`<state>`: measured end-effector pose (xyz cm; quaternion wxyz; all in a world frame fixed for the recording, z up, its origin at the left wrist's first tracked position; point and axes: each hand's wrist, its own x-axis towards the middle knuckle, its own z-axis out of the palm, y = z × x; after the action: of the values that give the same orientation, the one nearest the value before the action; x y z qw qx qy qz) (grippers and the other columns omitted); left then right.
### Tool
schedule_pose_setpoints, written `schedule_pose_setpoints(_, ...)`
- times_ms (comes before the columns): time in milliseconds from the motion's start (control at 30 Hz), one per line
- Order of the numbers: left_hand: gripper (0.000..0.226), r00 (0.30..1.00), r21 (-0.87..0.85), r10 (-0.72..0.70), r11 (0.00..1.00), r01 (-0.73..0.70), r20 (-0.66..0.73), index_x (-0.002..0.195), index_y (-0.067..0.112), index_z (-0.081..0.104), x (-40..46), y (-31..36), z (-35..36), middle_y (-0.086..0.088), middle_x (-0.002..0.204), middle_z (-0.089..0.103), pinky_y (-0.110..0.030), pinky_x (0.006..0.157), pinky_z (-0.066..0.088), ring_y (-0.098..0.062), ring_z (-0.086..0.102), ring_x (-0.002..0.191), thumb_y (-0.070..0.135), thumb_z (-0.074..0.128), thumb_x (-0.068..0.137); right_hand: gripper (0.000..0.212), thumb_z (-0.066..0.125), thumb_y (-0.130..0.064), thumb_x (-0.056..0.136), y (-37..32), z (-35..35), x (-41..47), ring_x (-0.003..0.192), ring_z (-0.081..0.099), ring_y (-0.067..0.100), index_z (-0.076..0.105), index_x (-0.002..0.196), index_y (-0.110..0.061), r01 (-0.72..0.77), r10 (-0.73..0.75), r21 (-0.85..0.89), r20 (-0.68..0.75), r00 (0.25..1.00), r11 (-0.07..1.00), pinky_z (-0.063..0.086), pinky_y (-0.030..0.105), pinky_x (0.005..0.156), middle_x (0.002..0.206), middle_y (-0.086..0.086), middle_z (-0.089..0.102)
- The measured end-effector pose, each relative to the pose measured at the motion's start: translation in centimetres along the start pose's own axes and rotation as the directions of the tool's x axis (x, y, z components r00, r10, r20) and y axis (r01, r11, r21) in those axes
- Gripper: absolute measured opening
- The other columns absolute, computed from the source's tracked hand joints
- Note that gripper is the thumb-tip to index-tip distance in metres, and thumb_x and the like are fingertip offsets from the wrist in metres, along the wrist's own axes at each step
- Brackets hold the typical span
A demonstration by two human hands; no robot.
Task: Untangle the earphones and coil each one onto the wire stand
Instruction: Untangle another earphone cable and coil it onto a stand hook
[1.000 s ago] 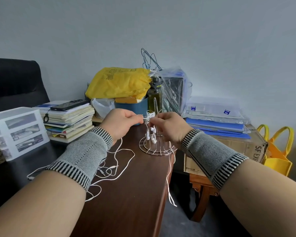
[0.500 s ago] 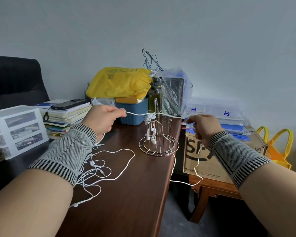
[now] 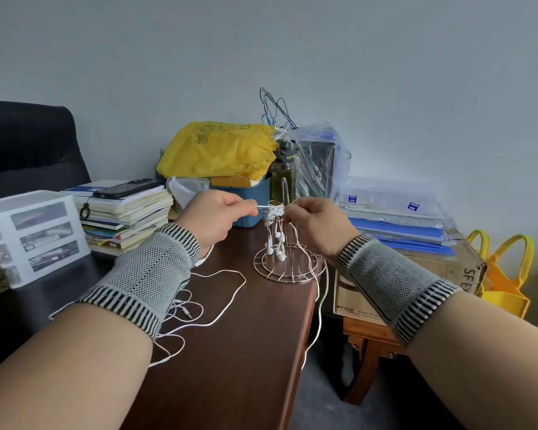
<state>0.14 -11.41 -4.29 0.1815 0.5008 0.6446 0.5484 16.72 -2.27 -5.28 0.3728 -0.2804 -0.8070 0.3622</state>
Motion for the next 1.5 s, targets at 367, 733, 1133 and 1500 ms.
schedule_pose_setpoints(367,0.017,0.999,-0.025,-0.022,0.999,0.021,-0.039,0.082,0.008,0.068,-0.1,0.1,-2.3,0.004,0.054,0.031,-0.016,0.038,0.019,-0.004,0.023,0.040,0.016,0.059,0.095,0.029,0.057,-0.013,0.091,3.1,-4.6,-0.1,0.039,0.041,0.001,0.062,0.063,-0.010,-0.128,0.187,0.256,-0.221,0.957,0.958,0.032,0.022,0.050,0.038,-0.013,0.046)
schedule_pose_setpoints(733,0.030,0.997,0.109,0.075,0.991,-0.077,0.020,0.082,-0.005,0.070,0.3,0.5,3.1,0.014,0.041,0.039,-0.024,0.050,0.027,-0.004,0.034,0.042,0.024,0.066,0.089,0.023,0.059,-0.020,0.094,-0.8,-0.9,-1.1,0.081,0.067,0.019,0.069,0.113,-0.010,0.156,-0.147,-0.095,0.100,0.984,0.983,0.053,0.028,0.081,0.088,0.002,0.072)
schedule_pose_setpoints(1133,0.017,0.993,0.032,-0.095,0.995,0.098,-0.077,0.079,0.009,0.070,1.2,-1.6,3.1,0.001,0.067,0.050,-0.019,0.042,0.028,-0.010,0.036,0.050,0.023,0.066,0.089,0.018,0.060,-0.016,0.093,4.2,-4.5,-0.4,0.064,0.056,0.012,0.067,0.077,-0.012,-0.078,0.091,0.087,-0.168,0.981,0.993,0.048,0.023,0.062,0.069,0.002,0.062)
schedule_pose_setpoints(1500,0.016,0.971,0.105,-0.177,0.975,0.195,-0.163,0.073,0.023,0.069,4.5,-4.2,7.4,0.001,0.066,0.064,-0.029,0.063,0.045,-0.018,0.056,0.069,0.018,0.064,0.087,0.022,0.058,-0.008,0.080,7.2,-4.5,0.7,0.053,0.047,0.021,0.064,0.059,-0.008,-0.227,0.256,0.171,-0.175,0.951,0.959,0.039,0.031,0.057,0.050,0.006,0.053)
